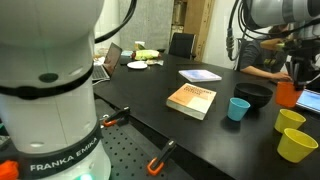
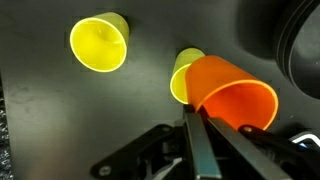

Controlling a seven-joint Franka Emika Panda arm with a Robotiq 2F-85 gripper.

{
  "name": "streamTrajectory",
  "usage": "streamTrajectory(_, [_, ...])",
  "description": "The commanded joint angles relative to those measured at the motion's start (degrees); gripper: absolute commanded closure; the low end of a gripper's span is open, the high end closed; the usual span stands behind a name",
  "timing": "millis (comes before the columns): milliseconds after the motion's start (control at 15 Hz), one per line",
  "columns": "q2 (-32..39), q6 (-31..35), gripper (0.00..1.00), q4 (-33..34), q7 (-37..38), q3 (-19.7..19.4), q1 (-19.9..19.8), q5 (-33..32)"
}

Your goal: Unstack the cups.

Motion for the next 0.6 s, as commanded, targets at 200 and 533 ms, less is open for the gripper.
streamTrajectory(200, [-11.59, 3.13, 0.99, -17.15, -0.73, 1.86, 2.46, -3.40])
streamTrajectory(533, [-16.71, 3.73, 0.99, -25.53, 1.35, 0.64, 2.53, -9.74])
